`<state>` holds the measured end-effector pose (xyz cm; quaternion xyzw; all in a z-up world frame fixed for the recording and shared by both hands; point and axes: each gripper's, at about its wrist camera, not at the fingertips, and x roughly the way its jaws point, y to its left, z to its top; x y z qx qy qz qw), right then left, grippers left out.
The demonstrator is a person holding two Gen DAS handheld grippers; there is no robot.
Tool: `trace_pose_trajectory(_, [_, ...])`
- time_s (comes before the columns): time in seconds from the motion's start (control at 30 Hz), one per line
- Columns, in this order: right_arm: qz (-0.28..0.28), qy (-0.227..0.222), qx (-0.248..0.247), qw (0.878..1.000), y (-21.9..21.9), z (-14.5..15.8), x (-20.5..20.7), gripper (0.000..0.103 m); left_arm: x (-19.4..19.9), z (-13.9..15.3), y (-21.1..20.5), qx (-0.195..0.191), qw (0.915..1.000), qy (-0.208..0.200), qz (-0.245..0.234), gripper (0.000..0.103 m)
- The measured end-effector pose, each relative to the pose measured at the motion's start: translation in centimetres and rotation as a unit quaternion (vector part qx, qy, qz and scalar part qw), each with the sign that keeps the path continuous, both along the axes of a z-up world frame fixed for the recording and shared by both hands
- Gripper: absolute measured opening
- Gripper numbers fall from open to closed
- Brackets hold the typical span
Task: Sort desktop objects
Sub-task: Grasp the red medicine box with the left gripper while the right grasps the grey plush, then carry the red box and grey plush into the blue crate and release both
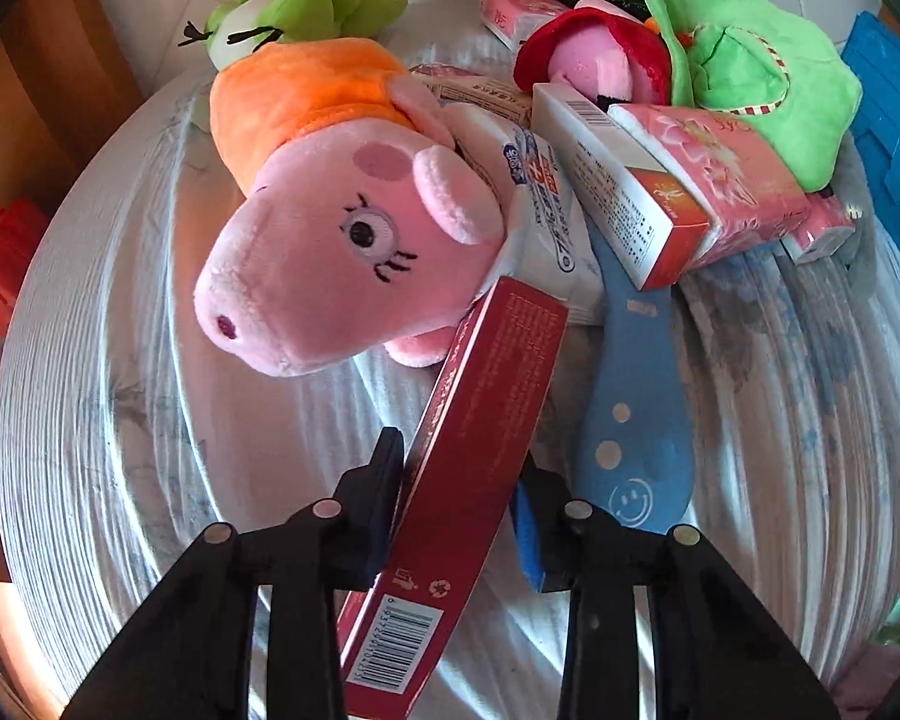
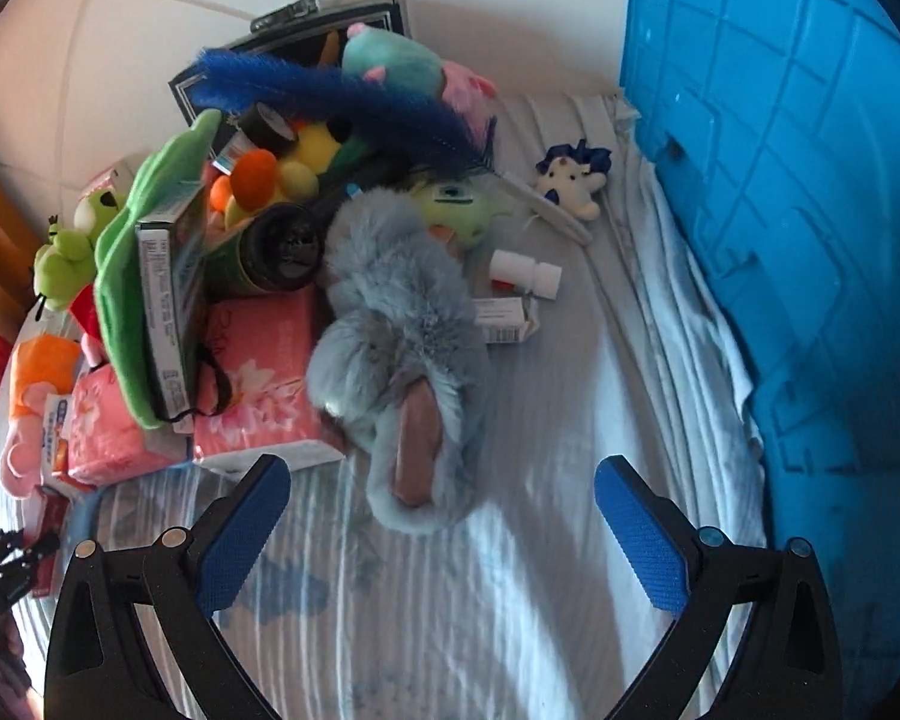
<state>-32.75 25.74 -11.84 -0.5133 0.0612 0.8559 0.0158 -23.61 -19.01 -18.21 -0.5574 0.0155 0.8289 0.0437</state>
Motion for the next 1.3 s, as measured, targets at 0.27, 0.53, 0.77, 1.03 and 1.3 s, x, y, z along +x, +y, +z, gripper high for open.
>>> trace_pose_trajectory(0.27, [-0.003,-0.046,-0.026,0.999,-0.8,-5.1,-7.2,0.103,-0.2,-0.6,0.7,0.016,0.9991,0.005,0.038,0.032])
trace_pose_trajectory(0.53, [-0.007,-0.079,0.008,0.997,-1.8,-7.9,-8.9,0.051,-0.1,-0.6,1.5,0.002,0.9990,0.010,0.043,0.032])
trace_pose_trajectory(0.77, [0.021,-0.025,0.020,0.999,-2.0,-2.6,-3.0,0.049,2.1,1.8,2.1,0.007,0.9981,0.033,0.052,0.024])
trace_pose_trajectory(1.03, [0.035,0.058,0.011,0.998,-2.2,6.5,5.7,0.049,6.6,9.1,2.2,0.016,0.9907,0.127,0.045,0.024])
trace_pose_trajectory(1.3, [0.022,0.157,0.021,0.987,-0.4,15.7,13.3,0.050,7.0,16.8,8.3,0.036,0.9755,0.217,-0.012,0.024])
